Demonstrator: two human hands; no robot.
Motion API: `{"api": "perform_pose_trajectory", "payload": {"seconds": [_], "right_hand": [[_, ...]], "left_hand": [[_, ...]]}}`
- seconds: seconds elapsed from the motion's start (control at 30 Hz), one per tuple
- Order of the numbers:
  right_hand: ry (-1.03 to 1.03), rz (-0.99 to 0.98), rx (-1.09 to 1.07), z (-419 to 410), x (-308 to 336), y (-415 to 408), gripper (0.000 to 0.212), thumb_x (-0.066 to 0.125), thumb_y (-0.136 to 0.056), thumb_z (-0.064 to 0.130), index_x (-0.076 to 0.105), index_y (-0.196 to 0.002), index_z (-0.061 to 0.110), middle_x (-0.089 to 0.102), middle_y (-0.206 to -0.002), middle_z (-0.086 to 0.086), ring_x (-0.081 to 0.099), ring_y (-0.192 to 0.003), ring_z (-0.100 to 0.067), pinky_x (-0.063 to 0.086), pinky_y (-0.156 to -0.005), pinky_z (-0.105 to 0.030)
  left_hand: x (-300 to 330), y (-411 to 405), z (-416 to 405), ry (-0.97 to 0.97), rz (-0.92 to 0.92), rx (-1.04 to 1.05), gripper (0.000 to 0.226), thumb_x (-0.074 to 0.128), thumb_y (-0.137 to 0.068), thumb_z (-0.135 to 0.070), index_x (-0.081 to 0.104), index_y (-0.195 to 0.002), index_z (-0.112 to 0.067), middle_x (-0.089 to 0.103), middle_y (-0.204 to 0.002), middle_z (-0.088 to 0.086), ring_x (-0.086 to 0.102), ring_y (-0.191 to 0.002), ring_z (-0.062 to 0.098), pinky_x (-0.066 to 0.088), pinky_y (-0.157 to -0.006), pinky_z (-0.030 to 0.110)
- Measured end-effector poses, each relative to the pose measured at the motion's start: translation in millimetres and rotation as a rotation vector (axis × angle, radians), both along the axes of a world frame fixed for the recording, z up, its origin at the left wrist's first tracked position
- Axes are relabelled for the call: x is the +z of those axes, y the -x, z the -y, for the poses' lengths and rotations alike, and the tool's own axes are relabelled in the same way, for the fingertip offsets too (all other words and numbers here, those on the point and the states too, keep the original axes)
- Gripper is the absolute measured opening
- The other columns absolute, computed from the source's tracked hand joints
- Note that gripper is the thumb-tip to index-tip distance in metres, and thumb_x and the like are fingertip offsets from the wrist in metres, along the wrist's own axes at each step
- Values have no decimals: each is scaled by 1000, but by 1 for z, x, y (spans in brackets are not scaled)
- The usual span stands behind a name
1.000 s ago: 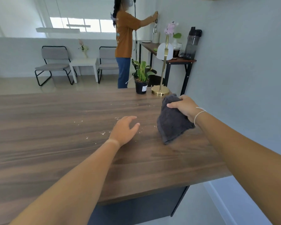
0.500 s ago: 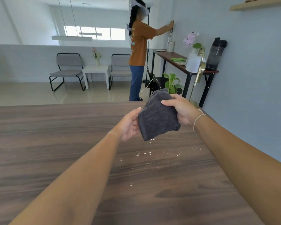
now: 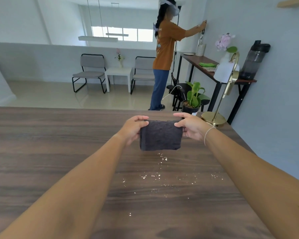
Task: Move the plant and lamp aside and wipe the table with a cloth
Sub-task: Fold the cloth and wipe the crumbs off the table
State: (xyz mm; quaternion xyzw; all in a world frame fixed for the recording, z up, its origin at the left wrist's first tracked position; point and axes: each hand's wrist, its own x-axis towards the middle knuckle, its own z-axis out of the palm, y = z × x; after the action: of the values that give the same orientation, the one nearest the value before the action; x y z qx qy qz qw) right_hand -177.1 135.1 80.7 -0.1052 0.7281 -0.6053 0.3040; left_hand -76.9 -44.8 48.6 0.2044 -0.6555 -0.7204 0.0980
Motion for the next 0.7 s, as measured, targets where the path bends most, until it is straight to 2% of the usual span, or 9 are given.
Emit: {"api": "perform_pose_trajectory", "payload": {"seconds": [0.17,0.23,0.3,0.37,0.47,0.53,0.6,0.63,0.7], "right_hand": [[-72,-240,-64,21,6,23,38,47,-88,-8,64,-107,20,60,-113,-8,59,-105,-26,50,-94,-41],[-58,-306,-69,29,8,30,37,48,-88,-8,65,-107,20,59,-109,-7,58,-100,-24,53,-79,-32],[-84,-336,-43,32,1,32,37,49,-88,-6,64,-112,17,57,-108,-7,55,-91,-20,43,-60,-21],[-183,-313,31,34,-18,31,33,52,-88,-2,64,-112,18,56,-110,-5,51,-87,-16,37,-59,-20],[-418,-234,150,31,-46,23,28,56,-88,7,64,-111,20,57,-102,-4,49,-90,-18,40,-71,-29],[-485,-235,158,29,-55,18,26,58,-87,8,65,-109,19,56,-82,-4,48,-69,-17,41,-64,-27],[-499,-294,131,29,-56,17,20,61,-85,9,67,-102,19,57,-79,-2,46,-62,-14,40,-59,-25],[-529,-371,125,31,-55,16,17,61,-84,12,68,-97,20,61,-87,-3,52,-70,-15,43,-63,-25],[-635,-575,95,35,-54,14,16,59,-83,18,68,-92,27,63,-111,-4,57,-99,-22,47,-86,-30]], "left_hand": [[12,20,11,224,-40,47,22,57,-86,-5,63,-88,-25,61,-106,5,56,-98,20,47,-91,38],[16,27,15,238,-61,75,20,56,-86,-3,63,-94,-20,60,-105,6,56,-99,20,46,-94,37],[10,29,19,304,-24,78,22,56,-87,-3,63,-102,-17,59,-110,7,54,-103,19,45,-94,34],[-4,23,21,383,69,50,22,56,-87,-6,63,-107,-12,59,-109,6,53,-97,15,45,-84,25],[-24,6,25,439,255,-38,17,58,-88,-14,63,-104,-17,58,-93,1,50,-71,11,40,-60,20],[-31,-3,30,468,340,-114,16,58,-88,-19,62,-103,-22,59,-86,-3,49,-69,10,39,-60,21],[-30,-6,34,480,357,-138,18,56,-89,-19,63,-105,-22,59,-81,-5,48,-69,10,38,-60,21],[-29,-6,34,493,352,-134,17,55,-89,-19,63,-104,-21,60,-80,-6,48,-68,9,37,-58,21],[-27,-6,35,526,333,-114,17,52,-89,-19,64,-102,-19,60,-78,-7,48,-68,8,36,-56,20]]}}
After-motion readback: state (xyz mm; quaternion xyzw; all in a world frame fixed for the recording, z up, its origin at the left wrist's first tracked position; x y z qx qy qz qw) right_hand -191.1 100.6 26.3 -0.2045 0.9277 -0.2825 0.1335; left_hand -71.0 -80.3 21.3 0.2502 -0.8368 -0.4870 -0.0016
